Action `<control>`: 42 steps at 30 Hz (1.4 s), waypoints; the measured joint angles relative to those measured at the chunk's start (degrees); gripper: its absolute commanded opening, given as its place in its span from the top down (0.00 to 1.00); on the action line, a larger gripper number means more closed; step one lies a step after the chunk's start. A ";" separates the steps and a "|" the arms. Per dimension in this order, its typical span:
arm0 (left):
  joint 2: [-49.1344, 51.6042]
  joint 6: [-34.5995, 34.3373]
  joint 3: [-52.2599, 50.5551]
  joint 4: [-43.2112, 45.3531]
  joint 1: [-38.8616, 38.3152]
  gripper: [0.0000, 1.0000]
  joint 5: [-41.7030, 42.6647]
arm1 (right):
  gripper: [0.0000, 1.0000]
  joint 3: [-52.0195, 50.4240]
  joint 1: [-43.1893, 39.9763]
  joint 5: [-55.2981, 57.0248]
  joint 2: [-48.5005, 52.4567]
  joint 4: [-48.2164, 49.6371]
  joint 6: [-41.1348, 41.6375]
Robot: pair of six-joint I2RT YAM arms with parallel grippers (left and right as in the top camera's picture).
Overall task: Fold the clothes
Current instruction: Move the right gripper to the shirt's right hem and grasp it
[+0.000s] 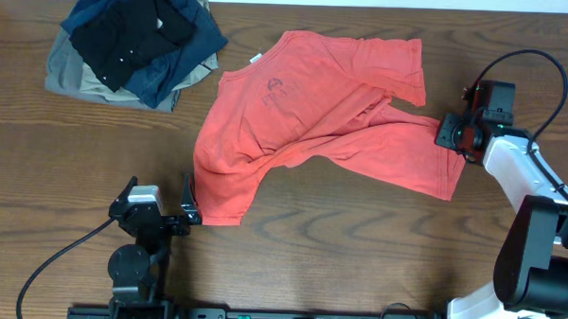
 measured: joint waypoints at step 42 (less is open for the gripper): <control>0.00 0.02 0.00 0.00 0.00 0.02 -0.02 | 0.65 -0.13 0.00 -1.73 7.34 6.21 -0.61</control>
